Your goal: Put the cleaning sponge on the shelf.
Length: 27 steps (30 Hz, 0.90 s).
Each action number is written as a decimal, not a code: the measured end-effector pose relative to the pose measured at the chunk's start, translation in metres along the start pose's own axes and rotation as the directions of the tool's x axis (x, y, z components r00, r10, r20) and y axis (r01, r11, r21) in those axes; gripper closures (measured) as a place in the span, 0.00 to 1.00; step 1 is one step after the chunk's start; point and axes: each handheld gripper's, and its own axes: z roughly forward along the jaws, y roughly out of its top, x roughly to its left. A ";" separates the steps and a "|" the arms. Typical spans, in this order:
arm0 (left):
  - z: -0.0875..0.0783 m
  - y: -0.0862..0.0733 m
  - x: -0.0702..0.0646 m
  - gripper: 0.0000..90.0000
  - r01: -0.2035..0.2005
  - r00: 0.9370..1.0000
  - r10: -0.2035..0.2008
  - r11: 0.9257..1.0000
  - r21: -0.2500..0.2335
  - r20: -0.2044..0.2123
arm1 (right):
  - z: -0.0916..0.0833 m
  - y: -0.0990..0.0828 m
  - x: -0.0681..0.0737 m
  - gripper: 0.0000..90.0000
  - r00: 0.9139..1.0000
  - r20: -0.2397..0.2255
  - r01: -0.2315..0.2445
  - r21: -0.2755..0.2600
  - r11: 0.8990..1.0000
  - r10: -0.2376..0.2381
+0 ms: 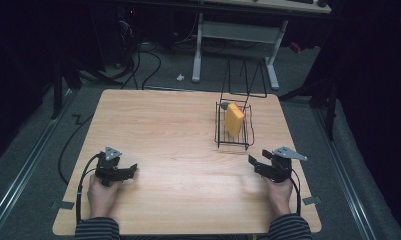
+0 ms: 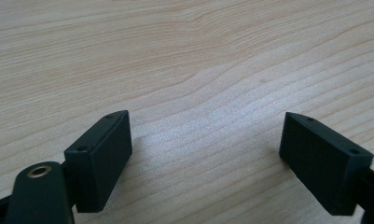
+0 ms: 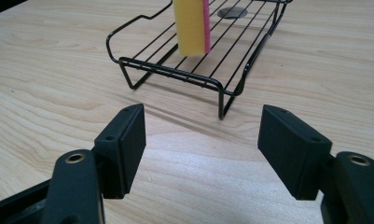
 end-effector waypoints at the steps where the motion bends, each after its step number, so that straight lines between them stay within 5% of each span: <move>1: 0.000 0.000 0.000 0.19 0.000 1.000 0.000 1.000 0.000 0.000 | 0.001 0.000 -0.001 0.36 1.000 0.002 0.005 0.001 1.000 -0.005; 27: 0.000 0.000 0.000 0.19 0.000 1.000 0.000 1.000 0.000 0.001 | 0.018 -0.006 -0.007 0.37 0.995 0.095 0.022 0.098 0.995 -0.032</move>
